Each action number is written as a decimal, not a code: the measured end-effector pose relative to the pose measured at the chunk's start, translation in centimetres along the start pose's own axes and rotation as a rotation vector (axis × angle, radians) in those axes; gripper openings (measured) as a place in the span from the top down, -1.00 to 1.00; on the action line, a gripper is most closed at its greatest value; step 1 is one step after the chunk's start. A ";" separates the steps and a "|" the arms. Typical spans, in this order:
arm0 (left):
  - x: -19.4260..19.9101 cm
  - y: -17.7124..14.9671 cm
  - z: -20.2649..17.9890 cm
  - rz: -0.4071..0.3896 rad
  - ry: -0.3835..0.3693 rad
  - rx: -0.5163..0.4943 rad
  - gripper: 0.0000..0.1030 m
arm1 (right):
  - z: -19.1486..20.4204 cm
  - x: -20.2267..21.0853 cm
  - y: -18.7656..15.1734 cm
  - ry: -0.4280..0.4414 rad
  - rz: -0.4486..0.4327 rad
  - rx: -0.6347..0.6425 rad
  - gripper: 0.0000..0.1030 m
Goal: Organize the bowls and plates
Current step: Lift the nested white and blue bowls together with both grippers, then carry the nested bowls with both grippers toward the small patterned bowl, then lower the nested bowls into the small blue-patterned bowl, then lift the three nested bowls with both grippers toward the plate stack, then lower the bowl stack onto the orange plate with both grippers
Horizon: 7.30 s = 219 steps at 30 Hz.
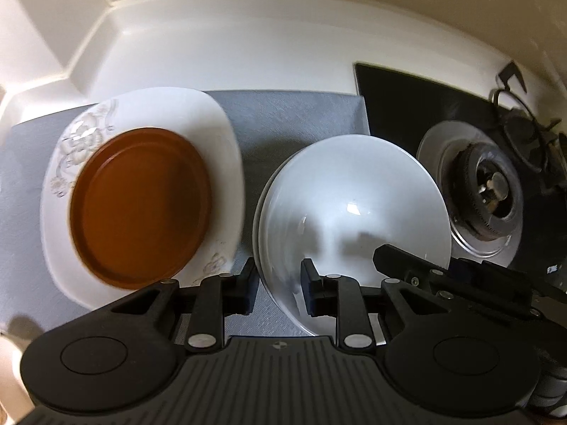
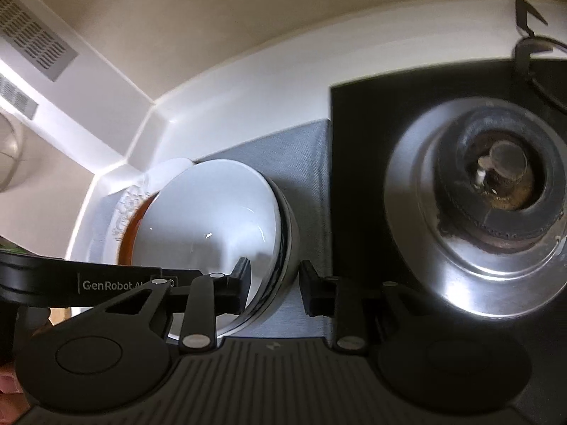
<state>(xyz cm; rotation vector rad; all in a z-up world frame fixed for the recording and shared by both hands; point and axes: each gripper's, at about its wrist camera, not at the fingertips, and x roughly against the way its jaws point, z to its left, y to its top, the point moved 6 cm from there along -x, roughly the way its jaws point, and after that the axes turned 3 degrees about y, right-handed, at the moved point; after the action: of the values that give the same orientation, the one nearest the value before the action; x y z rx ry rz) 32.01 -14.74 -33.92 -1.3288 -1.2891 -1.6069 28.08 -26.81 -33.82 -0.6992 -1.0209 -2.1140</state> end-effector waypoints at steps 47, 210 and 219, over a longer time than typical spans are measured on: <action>16.7 -15.3 31.4 -0.172 0.077 0.587 0.47 | 34.8 -6.0 -6.4 0.361 0.268 0.447 0.37; 3.7 3.4 19.1 -0.099 -0.215 0.148 0.14 | 12.5 -8.0 4.3 0.291 0.082 -0.099 0.00; -1.5 3.9 18.7 -0.059 -0.246 0.177 0.18 | 9.3 -11.5 4.1 0.267 0.109 -0.147 0.00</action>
<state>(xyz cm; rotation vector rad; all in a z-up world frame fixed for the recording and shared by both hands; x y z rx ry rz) 41.48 1.86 -34.50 -1.4204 -1.5920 -1.3619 39.99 -17.20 -34.99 -0.5117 -0.6736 -2.1323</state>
